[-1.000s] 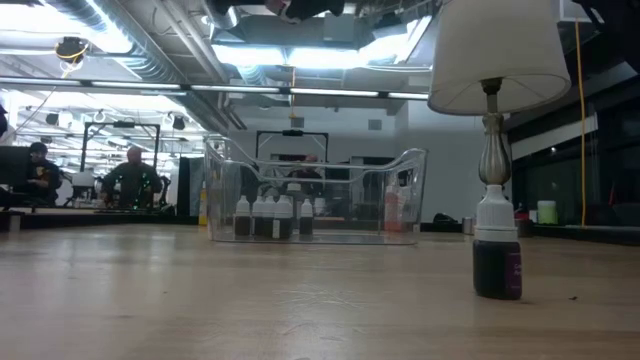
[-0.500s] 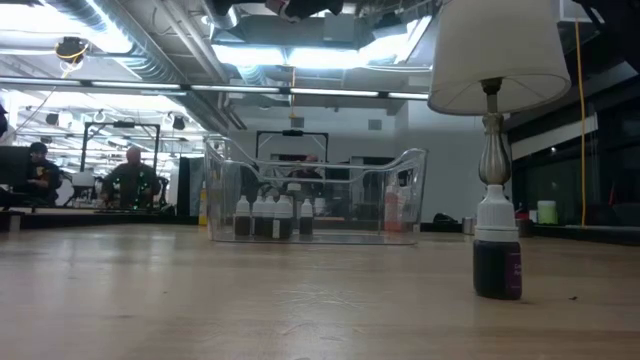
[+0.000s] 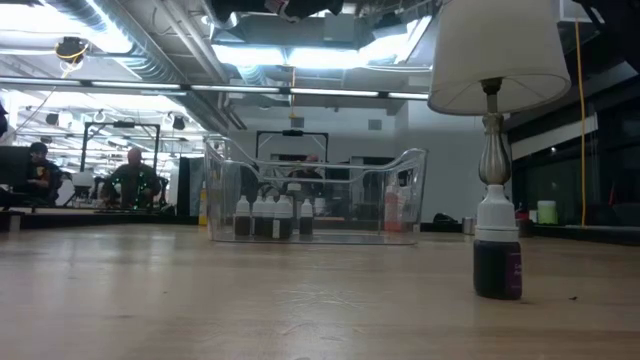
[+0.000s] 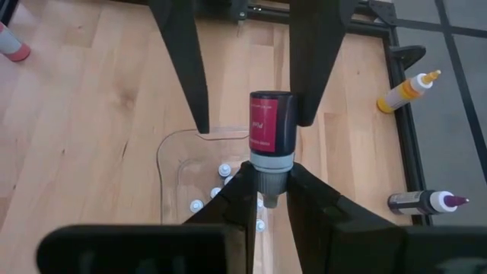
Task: Pick & Place food coloring
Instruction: Put the pink food coloring bottle into the transparent bin
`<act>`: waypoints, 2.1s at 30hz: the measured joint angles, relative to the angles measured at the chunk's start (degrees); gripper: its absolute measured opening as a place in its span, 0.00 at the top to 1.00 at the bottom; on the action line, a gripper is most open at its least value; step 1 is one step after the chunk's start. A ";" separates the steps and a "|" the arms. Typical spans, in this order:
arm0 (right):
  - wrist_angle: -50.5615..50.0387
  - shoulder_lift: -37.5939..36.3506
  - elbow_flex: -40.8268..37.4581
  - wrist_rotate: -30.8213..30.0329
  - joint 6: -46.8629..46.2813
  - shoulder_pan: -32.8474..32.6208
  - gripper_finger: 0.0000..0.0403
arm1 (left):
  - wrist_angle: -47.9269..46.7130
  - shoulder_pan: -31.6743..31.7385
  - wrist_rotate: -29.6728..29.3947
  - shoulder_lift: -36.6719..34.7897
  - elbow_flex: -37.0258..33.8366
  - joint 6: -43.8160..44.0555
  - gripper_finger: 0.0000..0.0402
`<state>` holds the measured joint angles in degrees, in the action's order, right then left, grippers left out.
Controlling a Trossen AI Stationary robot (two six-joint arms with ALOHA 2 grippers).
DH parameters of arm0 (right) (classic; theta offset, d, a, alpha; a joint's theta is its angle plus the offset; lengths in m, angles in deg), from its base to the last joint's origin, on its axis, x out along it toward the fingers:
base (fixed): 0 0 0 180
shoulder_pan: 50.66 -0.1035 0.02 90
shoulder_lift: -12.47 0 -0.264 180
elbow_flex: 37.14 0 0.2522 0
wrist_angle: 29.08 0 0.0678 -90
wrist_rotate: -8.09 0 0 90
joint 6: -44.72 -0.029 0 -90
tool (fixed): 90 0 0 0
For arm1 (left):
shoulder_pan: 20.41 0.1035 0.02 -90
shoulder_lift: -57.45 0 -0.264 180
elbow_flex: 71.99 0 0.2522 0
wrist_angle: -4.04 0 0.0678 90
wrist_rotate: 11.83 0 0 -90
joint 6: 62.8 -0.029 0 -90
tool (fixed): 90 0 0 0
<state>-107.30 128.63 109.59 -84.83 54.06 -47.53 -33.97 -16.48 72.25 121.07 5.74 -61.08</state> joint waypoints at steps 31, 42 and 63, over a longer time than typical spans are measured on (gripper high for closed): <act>0.05 -1.09 1.92 -0.43 2.77 0.04 0.73 | -0.39 -0.01 -1.46 -0.44 0.35 -0.87 0.82; -4.55 -7.14 1.66 -2.23 -6.24 1.51 0.56 | -2.48 -0.03 -7.60 -3.21 6.91 -5.52 0.82; 69.96 -8.72 -30.66 29.78 -14.09 11.70 0.44 | -1.27 -0.55 -13.10 -13.16 7.52 -7.63 0.83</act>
<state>-37.34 119.91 78.93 -55.05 39.97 -35.82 -35.24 -17.03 59.16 107.90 13.26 -68.71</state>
